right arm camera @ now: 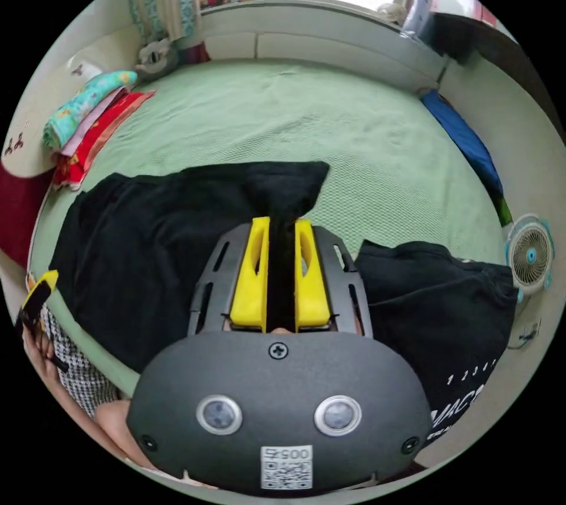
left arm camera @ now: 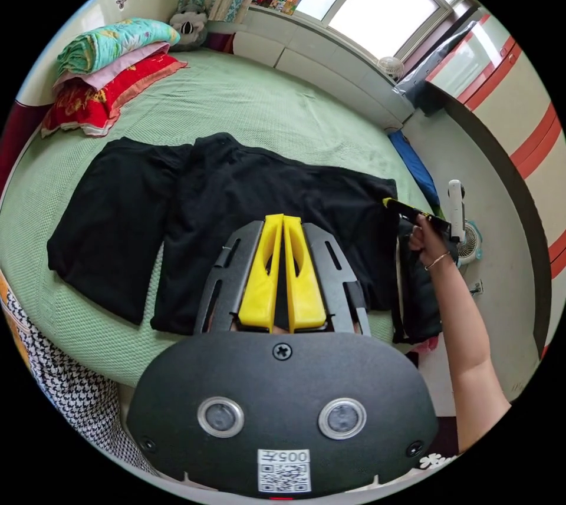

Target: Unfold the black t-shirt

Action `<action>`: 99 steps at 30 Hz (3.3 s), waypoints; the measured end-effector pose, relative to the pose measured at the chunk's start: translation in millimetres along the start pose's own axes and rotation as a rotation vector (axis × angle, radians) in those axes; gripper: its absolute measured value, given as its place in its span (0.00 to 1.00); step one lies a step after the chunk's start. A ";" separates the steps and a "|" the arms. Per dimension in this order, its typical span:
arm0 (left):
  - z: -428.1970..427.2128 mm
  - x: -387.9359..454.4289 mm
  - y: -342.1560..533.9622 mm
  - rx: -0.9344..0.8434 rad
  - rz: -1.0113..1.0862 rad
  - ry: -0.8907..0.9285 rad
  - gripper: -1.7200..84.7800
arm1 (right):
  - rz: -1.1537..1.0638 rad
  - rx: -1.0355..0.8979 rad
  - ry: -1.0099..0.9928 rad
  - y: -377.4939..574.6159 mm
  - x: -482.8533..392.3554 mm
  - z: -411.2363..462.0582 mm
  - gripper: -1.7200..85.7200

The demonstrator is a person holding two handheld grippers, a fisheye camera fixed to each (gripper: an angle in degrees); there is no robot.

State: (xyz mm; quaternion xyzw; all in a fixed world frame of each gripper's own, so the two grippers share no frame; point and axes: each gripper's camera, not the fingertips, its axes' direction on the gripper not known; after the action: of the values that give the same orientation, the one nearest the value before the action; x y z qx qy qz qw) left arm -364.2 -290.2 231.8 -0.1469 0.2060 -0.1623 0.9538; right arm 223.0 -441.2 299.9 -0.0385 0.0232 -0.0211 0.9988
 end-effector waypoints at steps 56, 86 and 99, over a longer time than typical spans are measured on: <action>45.7 39.4 -16.8 -0.127 0.082 -0.044 0.01 | 0.200 -0.004 -0.019 73.8 19.9 -28.0 0.01; 3.2 42.0 74.9 -0.057 0.154 -0.257 0.15 | -0.041 -0.057 0.109 470.1 -81.8 -276.9 0.01; 19.8 55.1 85.4 -0.035 0.276 -0.272 0.22 | -0.097 -0.133 0.057 505.7 -98.9 -262.5 0.01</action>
State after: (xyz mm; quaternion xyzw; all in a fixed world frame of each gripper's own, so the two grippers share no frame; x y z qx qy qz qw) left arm -286.6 -229.1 200.5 -0.1546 0.0960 -0.0047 0.9833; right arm 132.1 47.0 3.5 -0.1050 0.0509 -0.0691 0.9908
